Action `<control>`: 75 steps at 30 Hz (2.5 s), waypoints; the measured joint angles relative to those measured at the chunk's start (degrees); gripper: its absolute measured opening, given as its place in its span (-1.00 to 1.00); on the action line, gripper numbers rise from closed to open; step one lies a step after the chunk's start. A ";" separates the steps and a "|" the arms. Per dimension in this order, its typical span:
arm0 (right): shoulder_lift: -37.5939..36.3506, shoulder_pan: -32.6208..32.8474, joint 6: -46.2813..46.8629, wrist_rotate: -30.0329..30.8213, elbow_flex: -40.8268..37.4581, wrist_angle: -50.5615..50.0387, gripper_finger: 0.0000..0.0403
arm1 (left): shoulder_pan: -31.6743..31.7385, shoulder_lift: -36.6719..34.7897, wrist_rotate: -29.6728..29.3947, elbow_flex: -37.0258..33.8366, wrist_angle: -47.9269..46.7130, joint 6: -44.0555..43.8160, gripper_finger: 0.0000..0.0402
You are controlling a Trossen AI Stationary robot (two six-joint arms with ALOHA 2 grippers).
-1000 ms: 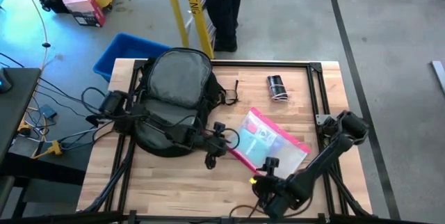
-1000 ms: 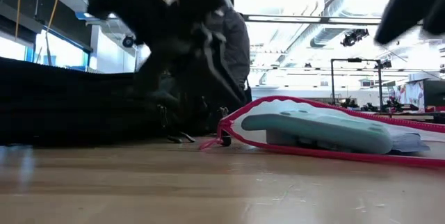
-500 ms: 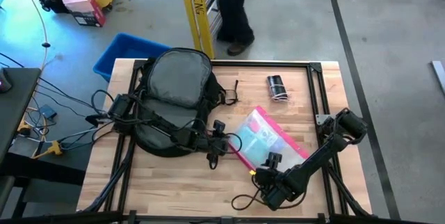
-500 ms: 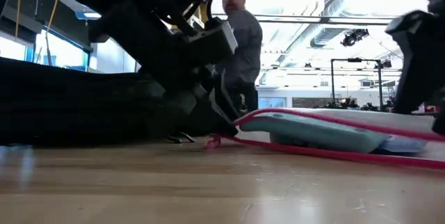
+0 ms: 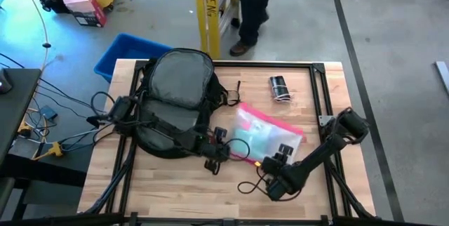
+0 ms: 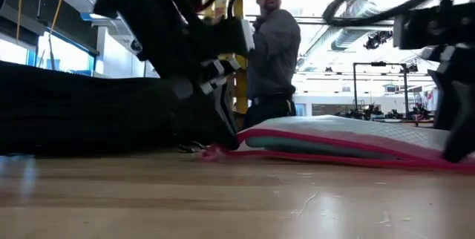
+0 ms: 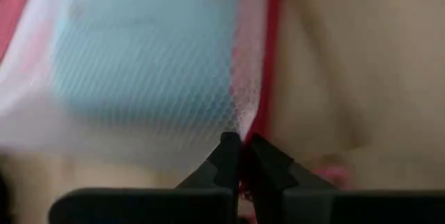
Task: Unpack backpack
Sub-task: Remove the blue calculator in the pink zip bag
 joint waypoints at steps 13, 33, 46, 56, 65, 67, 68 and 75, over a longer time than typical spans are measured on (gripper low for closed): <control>0.00 -8.72 -12.15 5.62 4.29 -11.27 -0.75 | -6.52 0.02 -8.02 6.83 1.00 0.01 -1.00; 0.00 1.18 -14.94 6.96 16.44 -7.86 0.12 | -11.85 -0.31 -8.50 7.35 -3.62 -8.31 -0.54; 2.04 0.68 -31.22 9.53 5.72 25.74 0.10 | -11.51 -0.61 -27.92 7.44 -3.03 -10.40 -0.47; 3.82 -4.57 -35.08 12.29 5.62 23.22 0.10 | 6.00 -1.16 -11.33 6.17 -7.90 -14.59 -0.47; 5.36 -6.42 -40.70 13.37 5.66 23.61 0.10 | 12.55 -1.53 4.36 -0.39 1.93 -17.63 -0.50; 6.17 -6.38 -41.30 13.72 5.67 23.76 0.10 | 12.41 -1.48 4.64 -0.48 2.36 -17.59 -0.53; 6.56 -6.33 -41.33 14.01 5.74 23.94 0.10 | 12.30 -1.45 4.73 -0.56 2.72 -17.61 -0.55; 8.61 -6.41 -38.88 20.18 5.81 23.23 0.10 | 11.70 -1.22 7.84 -0.72 4.15 -17.53 -0.68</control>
